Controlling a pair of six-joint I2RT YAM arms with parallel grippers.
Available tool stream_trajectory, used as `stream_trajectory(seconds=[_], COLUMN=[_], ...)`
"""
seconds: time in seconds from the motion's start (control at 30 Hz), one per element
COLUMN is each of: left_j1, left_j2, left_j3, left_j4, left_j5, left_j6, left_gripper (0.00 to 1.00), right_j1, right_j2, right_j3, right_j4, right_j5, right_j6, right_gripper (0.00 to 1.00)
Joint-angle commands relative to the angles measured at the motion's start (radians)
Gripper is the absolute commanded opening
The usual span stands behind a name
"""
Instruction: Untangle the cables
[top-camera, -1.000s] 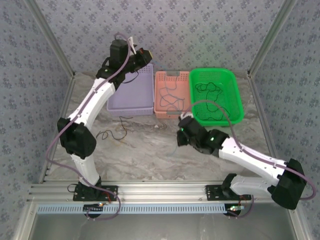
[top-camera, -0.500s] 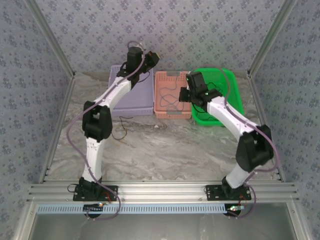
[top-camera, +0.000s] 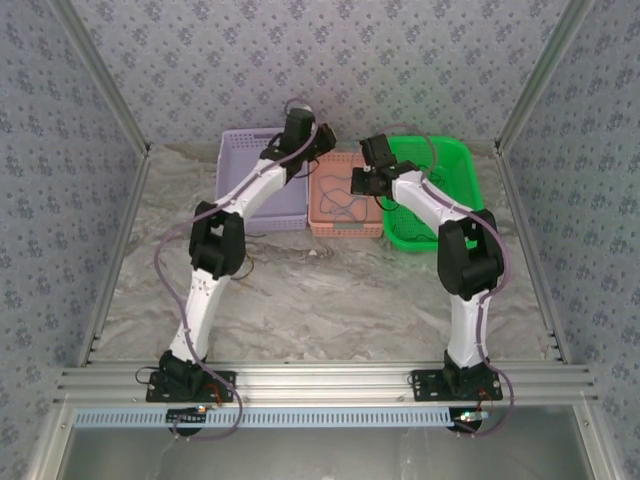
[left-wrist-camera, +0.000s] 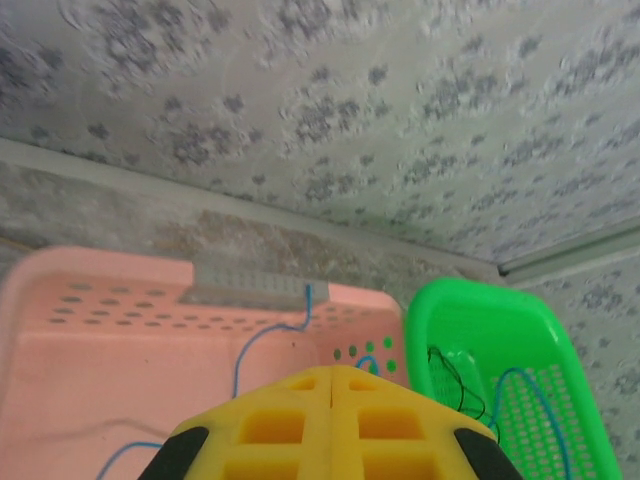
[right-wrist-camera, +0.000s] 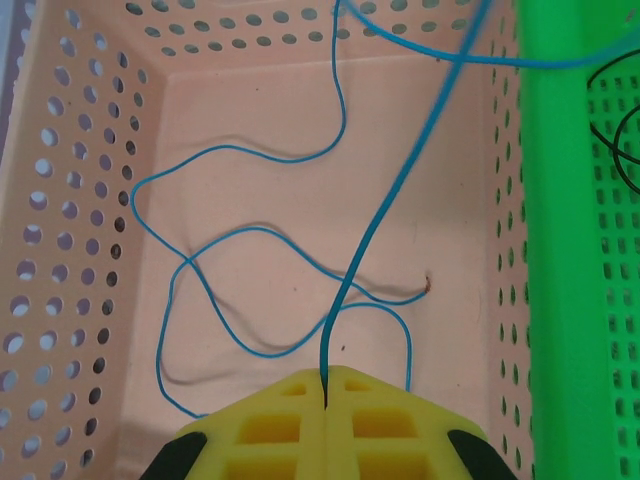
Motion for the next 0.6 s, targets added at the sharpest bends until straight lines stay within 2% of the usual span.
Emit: stream_trajectory(seconds=[0.0, 0.33, 0.37, 0.43, 0.5, 0.57], left_j1=[-0.010, -0.017, -0.016, -0.018, -0.019, -0.023], left_j2=[0.049, 0.070, 0.067, 0.064, 0.060, 0.045], left_j3=[0.080, 0.110, 0.113, 0.127, 0.143, 0.141], left_j4=[-0.127, -0.210, -0.217, -0.243, -0.277, -0.301], left_j5=[-0.056, -0.080, -0.083, -0.097, -0.125, -0.160], left_j6=[0.064, 0.100, 0.104, 0.107, 0.109, 0.110], left_gripper=[0.00, 0.00, 0.06, 0.10, 0.10, 0.05], right_j1=[0.001, 0.028, 0.033, 0.040, 0.044, 0.052], right_j2=[0.035, 0.032, 0.032, 0.037, 0.046, 0.046], right_j3=[0.057, 0.035, 0.038, 0.057, 0.081, 0.087], right_j4=[-0.081, -0.112, -0.111, -0.127, -0.152, -0.157], right_j5=[0.014, 0.035, 0.031, 0.024, 0.013, 0.011], right_j6=[0.009, 0.012, 0.004, -0.007, -0.018, -0.031], right_gripper=[0.00, 0.00, 0.03, 0.07, 0.00, 0.00])
